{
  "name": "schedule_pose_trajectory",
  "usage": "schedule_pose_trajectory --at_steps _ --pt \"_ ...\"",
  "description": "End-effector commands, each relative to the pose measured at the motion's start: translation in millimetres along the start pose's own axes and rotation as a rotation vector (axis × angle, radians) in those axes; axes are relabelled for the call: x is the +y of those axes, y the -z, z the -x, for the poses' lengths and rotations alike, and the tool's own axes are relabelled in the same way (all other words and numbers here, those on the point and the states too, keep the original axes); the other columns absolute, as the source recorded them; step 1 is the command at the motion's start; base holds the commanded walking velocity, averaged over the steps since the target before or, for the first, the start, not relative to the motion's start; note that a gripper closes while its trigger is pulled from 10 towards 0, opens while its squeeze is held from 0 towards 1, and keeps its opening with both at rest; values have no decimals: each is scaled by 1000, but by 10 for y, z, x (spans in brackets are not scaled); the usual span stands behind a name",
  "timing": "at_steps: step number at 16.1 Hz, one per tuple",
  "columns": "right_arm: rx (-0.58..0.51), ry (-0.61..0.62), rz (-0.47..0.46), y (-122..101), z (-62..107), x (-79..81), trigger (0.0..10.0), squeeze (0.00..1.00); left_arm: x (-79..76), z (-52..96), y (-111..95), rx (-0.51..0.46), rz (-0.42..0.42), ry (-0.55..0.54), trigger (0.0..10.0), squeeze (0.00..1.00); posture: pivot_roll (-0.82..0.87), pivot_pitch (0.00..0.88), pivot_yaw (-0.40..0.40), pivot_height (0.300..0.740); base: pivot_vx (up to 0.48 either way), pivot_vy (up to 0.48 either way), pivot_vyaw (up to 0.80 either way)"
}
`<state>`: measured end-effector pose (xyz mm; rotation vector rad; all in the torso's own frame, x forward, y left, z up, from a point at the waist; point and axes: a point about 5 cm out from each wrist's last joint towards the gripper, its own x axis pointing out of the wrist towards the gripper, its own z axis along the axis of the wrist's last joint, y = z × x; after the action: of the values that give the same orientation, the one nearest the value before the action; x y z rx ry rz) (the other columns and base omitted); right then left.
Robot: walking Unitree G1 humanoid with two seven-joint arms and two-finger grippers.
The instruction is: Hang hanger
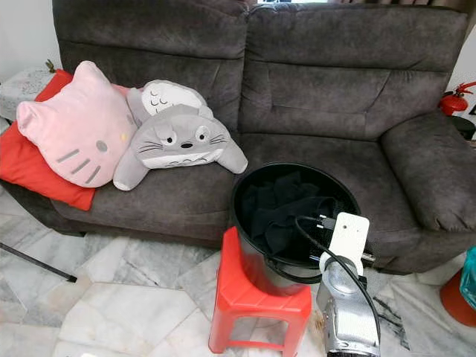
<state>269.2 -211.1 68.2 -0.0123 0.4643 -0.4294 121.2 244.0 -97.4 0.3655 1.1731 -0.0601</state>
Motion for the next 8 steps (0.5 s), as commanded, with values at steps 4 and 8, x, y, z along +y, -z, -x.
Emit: schedule_pose_trajectory --at_steps 4,8 --pt "-6 26 14 -39 -63 -47 6078 0 9 4 29 9 -2 -9 10000 0 -90 0 -18 740 0 0 0" --pt "-24 27 -9 -85 -92 -28 10000 0 9 5 30 4 -4 -13 10000 0 -87 0 -16 740 0 0 0"
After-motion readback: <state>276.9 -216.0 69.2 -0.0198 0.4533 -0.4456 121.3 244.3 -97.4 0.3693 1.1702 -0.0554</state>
